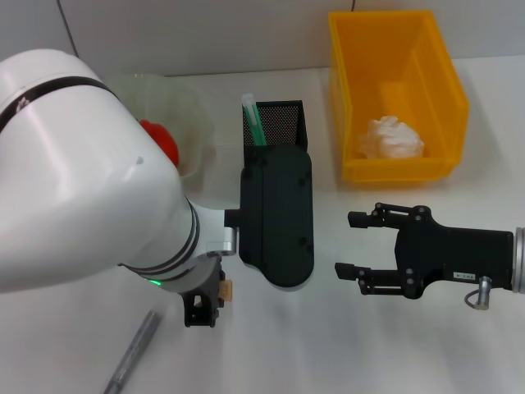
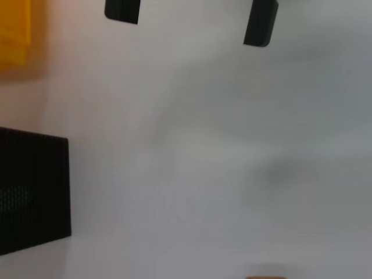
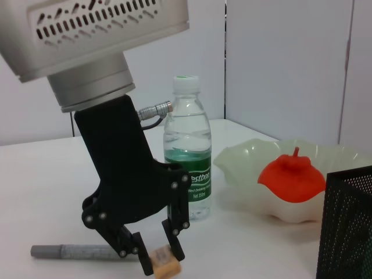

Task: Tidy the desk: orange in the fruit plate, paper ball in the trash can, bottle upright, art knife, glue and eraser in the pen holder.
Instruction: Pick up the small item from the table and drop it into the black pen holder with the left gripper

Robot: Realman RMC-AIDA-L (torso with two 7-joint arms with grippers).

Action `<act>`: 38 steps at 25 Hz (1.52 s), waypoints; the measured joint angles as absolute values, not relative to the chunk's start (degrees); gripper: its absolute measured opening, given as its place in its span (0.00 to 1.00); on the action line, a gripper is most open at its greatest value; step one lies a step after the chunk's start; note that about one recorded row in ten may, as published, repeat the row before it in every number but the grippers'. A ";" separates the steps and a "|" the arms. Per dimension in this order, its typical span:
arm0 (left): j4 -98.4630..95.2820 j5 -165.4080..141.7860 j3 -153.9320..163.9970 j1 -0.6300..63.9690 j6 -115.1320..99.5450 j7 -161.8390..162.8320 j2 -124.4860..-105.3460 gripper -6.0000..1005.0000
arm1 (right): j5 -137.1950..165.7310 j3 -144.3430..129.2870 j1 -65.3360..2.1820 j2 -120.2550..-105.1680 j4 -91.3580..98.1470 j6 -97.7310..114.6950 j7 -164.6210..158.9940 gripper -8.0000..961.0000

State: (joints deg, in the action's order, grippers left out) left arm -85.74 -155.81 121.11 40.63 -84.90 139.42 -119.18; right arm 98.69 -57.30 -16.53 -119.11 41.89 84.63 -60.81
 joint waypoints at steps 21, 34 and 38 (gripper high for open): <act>-89.19 -144.28 103.26 35.77 -84.77 124.24 -118.77 0.27 | 98.70 -57.31 -16.27 -119.17 41.57 84.38 -60.73 0.80; -88.68 -127.79 86.93 31.72 -84.93 110.87 -118.65 0.27 | 98.70 -57.31 -16.12 -119.27 41.57 84.20 -60.73 0.80; -88.53 -126.62 86.31 31.47 -84.92 110.12 -118.65 0.27 | 98.70 -57.30 -16.06 -119.27 41.57 84.21 -60.80 0.80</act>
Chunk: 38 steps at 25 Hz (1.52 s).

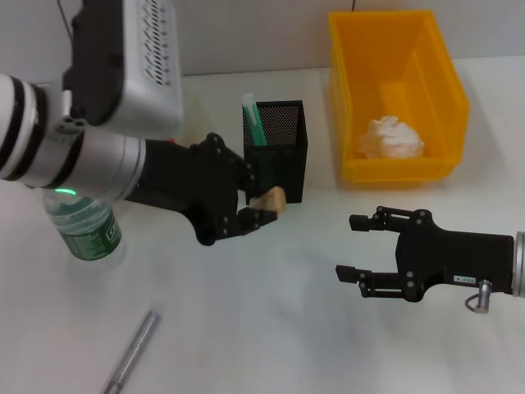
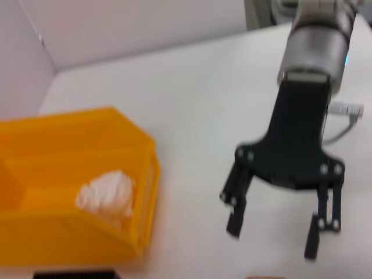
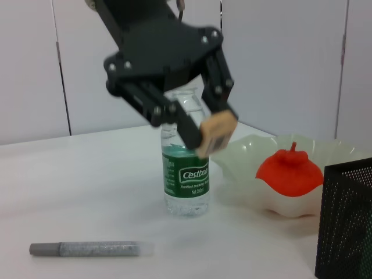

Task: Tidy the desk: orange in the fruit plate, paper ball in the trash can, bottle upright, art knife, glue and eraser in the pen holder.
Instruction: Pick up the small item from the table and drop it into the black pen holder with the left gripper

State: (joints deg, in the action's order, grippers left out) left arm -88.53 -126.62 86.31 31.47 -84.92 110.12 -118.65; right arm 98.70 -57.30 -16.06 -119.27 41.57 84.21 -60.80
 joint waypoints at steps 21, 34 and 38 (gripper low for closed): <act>-69.11 -95.09 74.18 29.43 -74.01 87.50 -118.82 0.27 | 98.70 -56.68 -15.97 -119.36 41.57 84.64 -61.07 0.80; -67.28 -96.18 90.77 29.40 -48.80 88.18 -118.68 0.27 | 98.67 -56.60 -15.99 -119.36 41.44 84.67 -61.23 0.80; -65.56 -98.83 94.52 31.05 -43.29 90.24 -118.74 0.27 | 98.64 -56.60 -16.05 -119.33 40.92 84.67 -61.23 0.80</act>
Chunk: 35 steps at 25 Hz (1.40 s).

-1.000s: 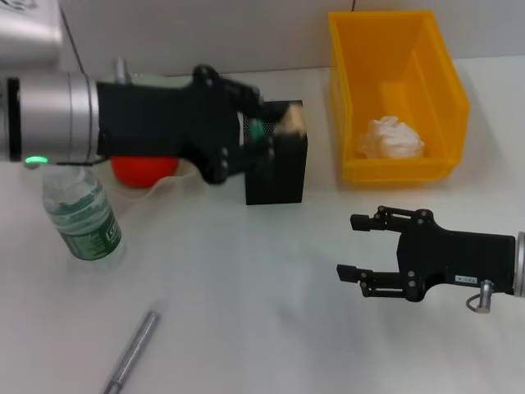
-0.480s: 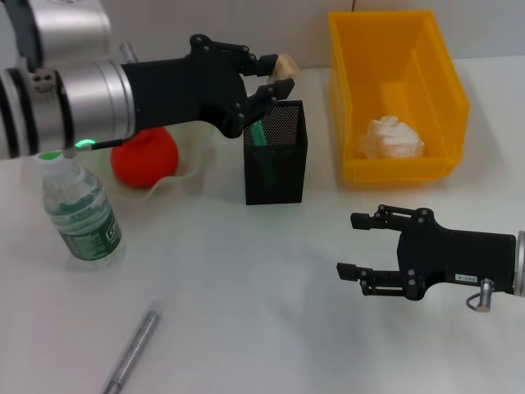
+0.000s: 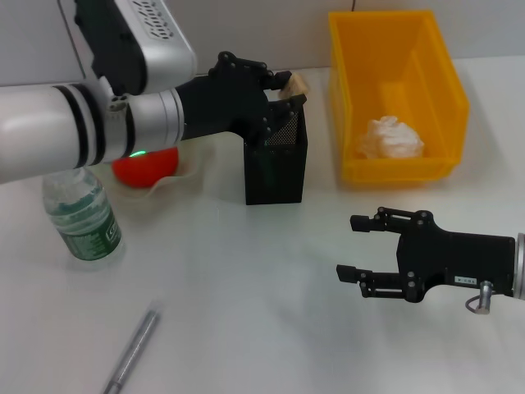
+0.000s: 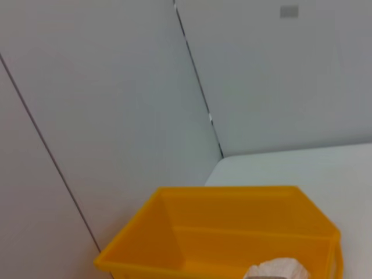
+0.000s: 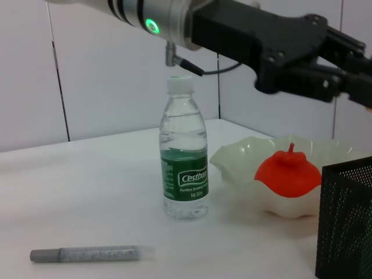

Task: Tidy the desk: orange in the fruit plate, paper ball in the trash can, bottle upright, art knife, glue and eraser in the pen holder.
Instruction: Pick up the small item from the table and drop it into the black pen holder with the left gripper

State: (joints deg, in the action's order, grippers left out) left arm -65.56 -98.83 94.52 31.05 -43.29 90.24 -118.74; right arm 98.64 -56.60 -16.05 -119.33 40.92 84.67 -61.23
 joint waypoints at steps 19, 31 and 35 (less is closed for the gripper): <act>-53.31 -99.05 95.35 38.94 -36.64 90.80 -119.09 0.27 | 98.61 -55.95 -16.24 -119.26 40.78 84.20 -61.22 0.80; -52.95 -99.05 95.28 37.68 -36.02 90.79 -118.90 0.27 | 98.61 -55.20 -16.53 -119.27 40.78 84.14 -61.20 0.80; -52.93 -99.05 95.10 37.61 -35.88 90.83 -118.90 0.36 | 98.61 -55.19 -16.49 -119.26 40.73 84.21 -61.21 0.80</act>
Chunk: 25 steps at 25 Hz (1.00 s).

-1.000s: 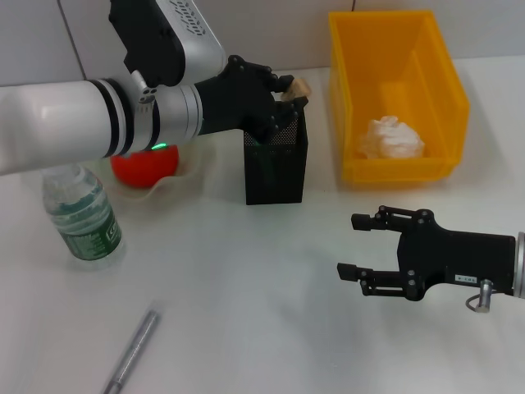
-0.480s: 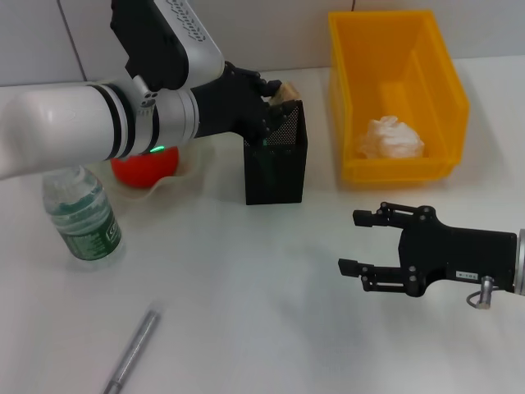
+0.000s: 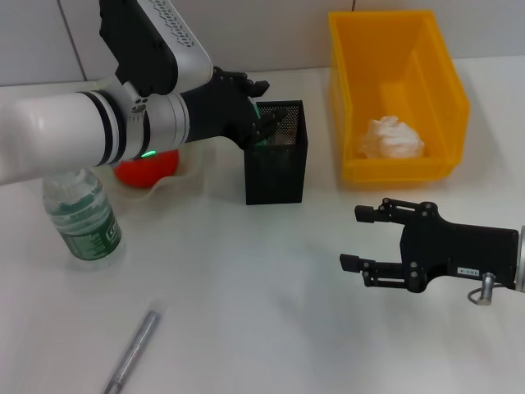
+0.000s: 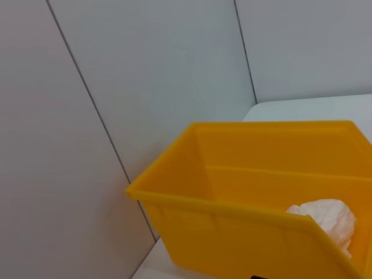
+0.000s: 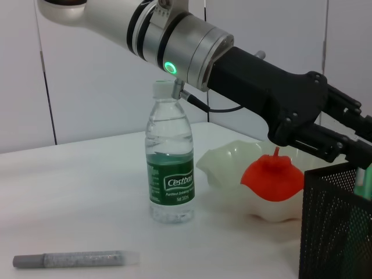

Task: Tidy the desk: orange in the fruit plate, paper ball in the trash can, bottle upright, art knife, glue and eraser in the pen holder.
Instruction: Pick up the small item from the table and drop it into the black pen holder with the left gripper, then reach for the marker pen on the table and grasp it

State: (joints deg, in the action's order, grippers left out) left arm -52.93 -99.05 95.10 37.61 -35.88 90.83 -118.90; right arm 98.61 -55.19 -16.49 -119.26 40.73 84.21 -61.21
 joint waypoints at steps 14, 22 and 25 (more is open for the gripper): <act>-54.51 -99.05 95.79 37.28 -37.40 92.17 -118.91 0.77 | 98.61 -55.19 -16.17 -119.27 40.32 84.32 -61.20 0.80; -72.21 -105.03 96.06 31.08 -48.76 97.97 -118.52 0.79 | 98.61 -55.19 -16.17 -119.27 40.16 84.17 -61.20 0.80; -79.54 -112.84 95.81 29.33 -54.42 105.47 -118.51 0.79 | 98.61 -55.19 -16.27 -119.27 40.09 84.11 -61.06 0.80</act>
